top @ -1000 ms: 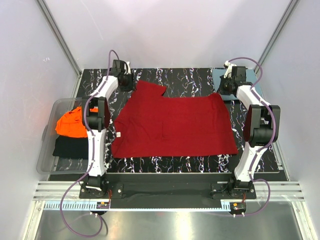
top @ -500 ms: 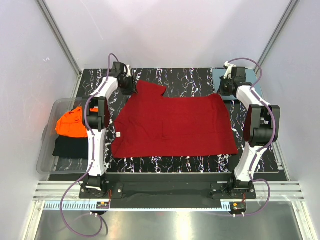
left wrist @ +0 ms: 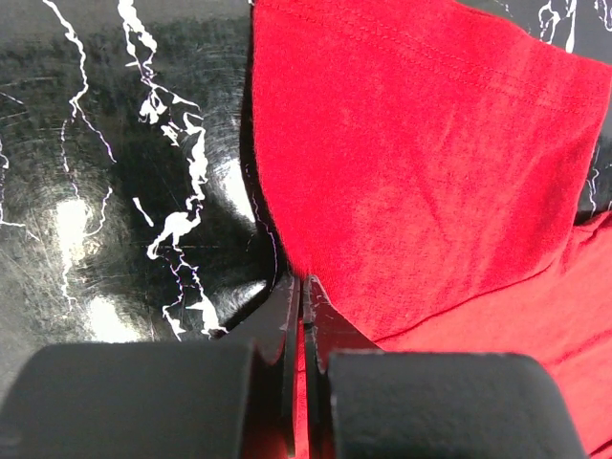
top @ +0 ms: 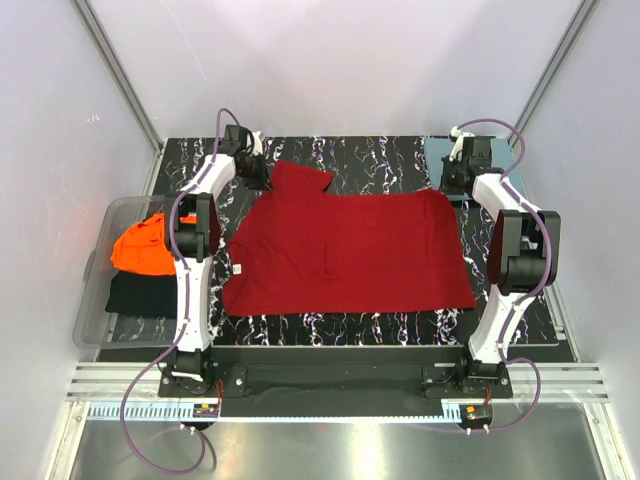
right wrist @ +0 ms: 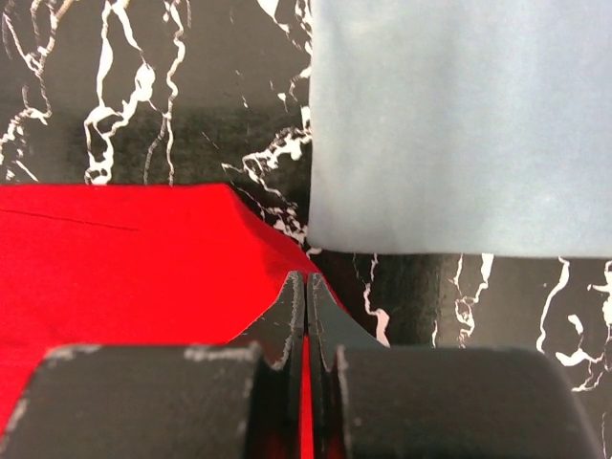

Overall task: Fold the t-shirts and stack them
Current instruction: Fold the tshirt

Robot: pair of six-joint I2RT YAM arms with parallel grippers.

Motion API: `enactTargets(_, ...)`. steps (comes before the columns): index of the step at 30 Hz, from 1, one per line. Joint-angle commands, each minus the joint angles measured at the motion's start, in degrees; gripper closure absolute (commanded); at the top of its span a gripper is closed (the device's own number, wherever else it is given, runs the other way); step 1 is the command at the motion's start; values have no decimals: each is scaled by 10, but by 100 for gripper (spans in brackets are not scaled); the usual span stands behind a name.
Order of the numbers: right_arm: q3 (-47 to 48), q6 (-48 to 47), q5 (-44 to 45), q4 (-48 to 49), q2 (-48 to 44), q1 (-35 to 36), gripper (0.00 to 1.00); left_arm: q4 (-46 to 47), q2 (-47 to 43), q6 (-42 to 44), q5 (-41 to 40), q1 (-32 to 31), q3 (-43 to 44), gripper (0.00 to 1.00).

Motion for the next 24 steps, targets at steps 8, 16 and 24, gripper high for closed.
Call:
enactTargets(8,-41,-4,-48,86,-35,-42,100,17,-121,1,21,8,-38,100)
enactTargets(16,-69,-24,-38,111,-50,-42,100,29,-161,3,20,8,-88,100)
enactTargets(24,-108,-12,-13,128,-89,-42,100,50,-229,-2,17,8,-171,100)
